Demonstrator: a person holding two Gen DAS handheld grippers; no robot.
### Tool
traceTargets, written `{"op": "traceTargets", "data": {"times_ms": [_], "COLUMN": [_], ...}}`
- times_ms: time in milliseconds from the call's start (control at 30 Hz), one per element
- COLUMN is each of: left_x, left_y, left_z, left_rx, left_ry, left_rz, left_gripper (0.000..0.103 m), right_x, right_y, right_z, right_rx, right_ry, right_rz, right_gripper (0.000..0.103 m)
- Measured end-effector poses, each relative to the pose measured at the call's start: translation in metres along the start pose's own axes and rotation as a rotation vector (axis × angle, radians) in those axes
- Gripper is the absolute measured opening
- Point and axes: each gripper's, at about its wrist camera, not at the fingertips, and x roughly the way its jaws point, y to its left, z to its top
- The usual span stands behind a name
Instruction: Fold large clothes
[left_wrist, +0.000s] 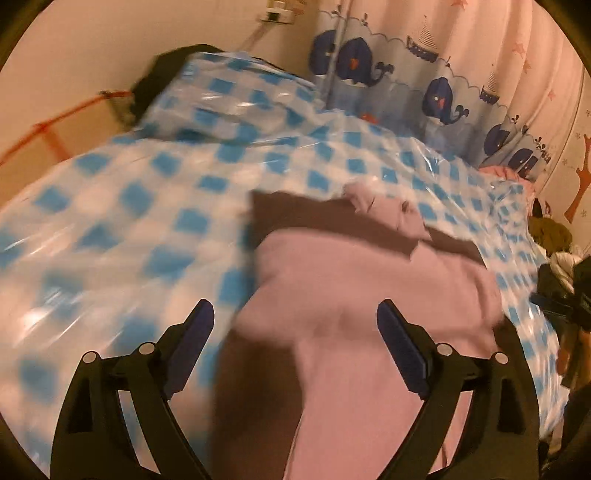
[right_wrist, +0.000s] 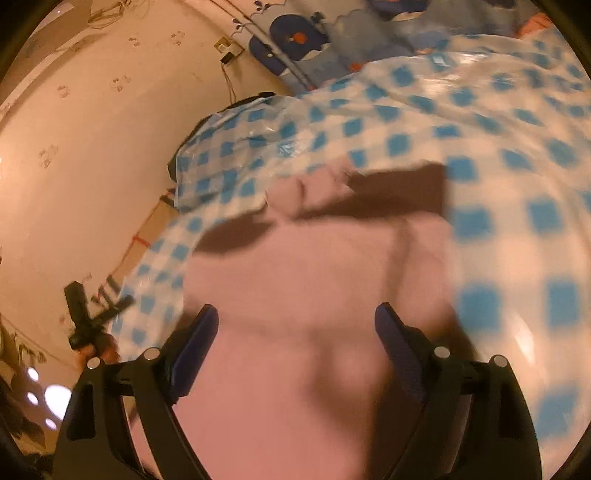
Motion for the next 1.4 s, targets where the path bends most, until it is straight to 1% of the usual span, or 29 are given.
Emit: {"op": "traceTargets", "data": {"times_ms": [33, 67, 100, 133, 167, 200, 233, 267, 300, 333, 400, 467, 500, 533, 567, 633, 667, 700, 767, 800, 867, 900, 1000, 1100, 1167, 1200, 1267, 1367, 1400], "left_x": [0.017, 0.046, 0.073, 0.094, 0.131, 0.157, 0.174, 0.183, 0.183, 0.180, 0.152, 0.110, 0.086, 0.063, 0.030, -0.010, -0.029, -0.045, -0.063, -0.066, -0.072, -0.074, -0.070, -0.061, -0.061, -0.062, -0.061, -0.060, -0.060], "left_y": [-0.005, -0.012, -0.017, -0.019, -0.023, -0.025, -0.027, -0.029, -0.030, -0.030, -0.027, -0.017, -0.010, 0.000, 0.016, 0.043, 0.060, 0.077, 0.104, 0.113, 0.124, 0.125, 0.115, 0.099, 0.087, 0.083, 0.079, 0.071, 0.067], "left_z": [0.004, 0.011, 0.015, 0.015, 0.010, 0.004, 0.000, 0.000, 0.004, 0.008, 0.015, 0.009, 0.001, -0.009, -0.031, -0.066, -0.087, -0.108, -0.140, -0.153, -0.179, -0.187, -0.209, -0.230, -0.242, -0.245, -0.254, -0.266, -0.270], "left_rx": [0.004, 0.006, 0.008, 0.012, 0.035, 0.066, 0.100, 0.110, 0.102, 0.096, 0.087, 0.090, 0.099, 0.104, 0.103, 0.085, 0.059, 0.017, -0.060, -0.088, -0.146, -0.160, -0.151, -0.124, -0.065, -0.050, -0.056, -0.027, -0.012], "left_ry": [0.001, 0.010, 0.036, 0.076, 0.169, 0.218, 0.239, 0.256, 0.273, 0.282, 0.285, 0.288, 0.284, 0.283, 0.295, 0.335, 0.368, 0.396, 0.442, 0.461, 0.489, 0.503, 0.533, 0.595, 0.611, 0.617, 0.642, 0.663, 0.664], "left_rz": [-0.004, -0.013, -0.016, -0.002, 0.033, 0.046, 0.071, 0.097, 0.104, 0.104, 0.078, 0.034, 0.007, -0.009, -0.022, -0.054, -0.067, -0.068, -0.059, -0.055, -0.076, -0.092, -0.109, -0.121, -0.094, -0.095, -0.125, -0.151, -0.164], "left_gripper": [0.086, 0.086, 0.086, 0.086, 0.086, 0.088, 0.090, 0.090, 0.090, 0.090, 0.090, 0.090, 0.090, 0.090, 0.090, 0.090, 0.090, 0.090, 0.090, 0.090, 0.090, 0.090, 0.091, 0.091, 0.091, 0.091, 0.091, 0.091, 0.091], "right_x": [0.027, 0.050, 0.076, 0.108, 0.132, 0.149, 0.148, 0.145, 0.142, 0.140, 0.112, 0.069, 0.039, 0.019, -0.007, -0.052, -0.073, -0.101, -0.131, -0.143, -0.154, -0.156, -0.150, -0.138, -0.134, -0.135, -0.132, -0.129, -0.128], "right_y": [0.002, 0.002, -0.005, -0.025, -0.048, -0.070, -0.076, -0.078, -0.074, -0.072, -0.064, -0.056, -0.049, -0.041, -0.032, -0.022, -0.024, -0.030, -0.036, -0.040, -0.042, -0.042, -0.042, -0.040, -0.038, -0.038, -0.040, -0.039, -0.035], "right_z": [0.015, 0.024, 0.031, 0.032, 0.026, 0.018, 0.014, 0.015, 0.016, 0.018, 0.022, 0.017, 0.006, -0.006, -0.025, -0.069, -0.092, -0.122, -0.163, -0.186, -0.217, -0.228, -0.256, -0.275, -0.277, -0.277, -0.273, -0.273, -0.274], "right_rx": [-0.036, -0.063, -0.072, -0.042, -0.009, -0.002, -0.011, 0.001, -0.013, -0.033, -0.036, 0.006, 0.005, -0.012, -0.043, -0.053, -0.029, 0.028, 0.105, 0.122, 0.143, 0.155, 0.188, 0.216, 0.198, 0.212, 0.253, 0.262, 0.251], "right_ry": [-0.004, 0.000, 0.029, 0.083, 0.145, 0.157, 0.112, 0.098, 0.108, 0.123, 0.158, 0.156, 0.166, 0.185, 0.221, 0.303, 0.335, 0.370, 0.410, 0.428, 0.462, 0.474, 0.528, 0.578, 0.570, 0.563, 0.537, 0.510, 0.501], "right_rz": [-0.026, -0.073, -0.137, -0.239, -0.290, -0.281, -0.262, -0.258, -0.268, -0.271, -0.224, -0.176, -0.127, -0.108, -0.127, -0.173, -0.169, -0.145, -0.122, -0.134, -0.143, -0.129, -0.085, -0.012, -0.016, 0.000, 0.052, 0.122, 0.132], "right_gripper": [0.083, 0.083, 0.083, 0.078, 0.070, 0.067, 0.065, 0.065, 0.065, 0.066, 0.067, 0.078, 0.085, 0.087, 0.088, 0.090, 0.090, 0.090, 0.090, 0.090, 0.090, 0.090, 0.090, 0.090, 0.090, 0.090, 0.090, 0.090, 0.083]}}
